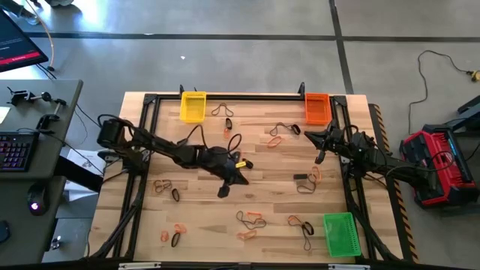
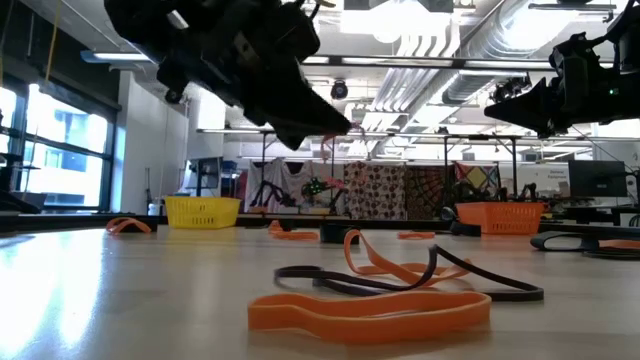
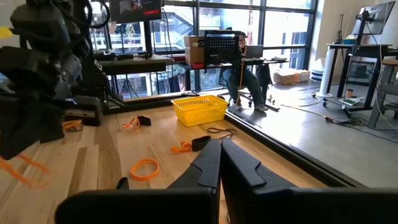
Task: Sort rubber bands into baskets
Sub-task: Put the orange rubber band into the green bin
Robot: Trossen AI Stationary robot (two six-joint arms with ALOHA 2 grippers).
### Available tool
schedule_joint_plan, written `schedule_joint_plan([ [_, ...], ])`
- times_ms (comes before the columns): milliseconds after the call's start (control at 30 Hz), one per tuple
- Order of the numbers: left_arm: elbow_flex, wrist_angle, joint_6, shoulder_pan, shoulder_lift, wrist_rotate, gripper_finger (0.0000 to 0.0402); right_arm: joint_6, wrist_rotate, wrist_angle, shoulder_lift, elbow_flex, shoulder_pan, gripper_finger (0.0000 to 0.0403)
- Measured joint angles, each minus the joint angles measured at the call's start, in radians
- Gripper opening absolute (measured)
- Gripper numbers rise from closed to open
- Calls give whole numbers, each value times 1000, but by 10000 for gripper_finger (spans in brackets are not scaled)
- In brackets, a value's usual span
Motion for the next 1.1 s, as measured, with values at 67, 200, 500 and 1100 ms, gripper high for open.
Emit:
schedule_joint_plan([
  [67, 24, 1, -1, 0, 11, -2, 0, 0, 0, 0, 0, 0, 0, 0],
  [200, 85, 3, -1, -18, 45, -7, 0, 0, 0, 0, 0, 0, 0, 0],
  [500, 147, 32, 34, -59, 83, -3, 0, 0, 0, 0, 0, 0, 0, 0],
  [1100, 178, 109, -3, -25, 132, 15, 0, 4, -2, 70, 5, 0, 0, 0],
])
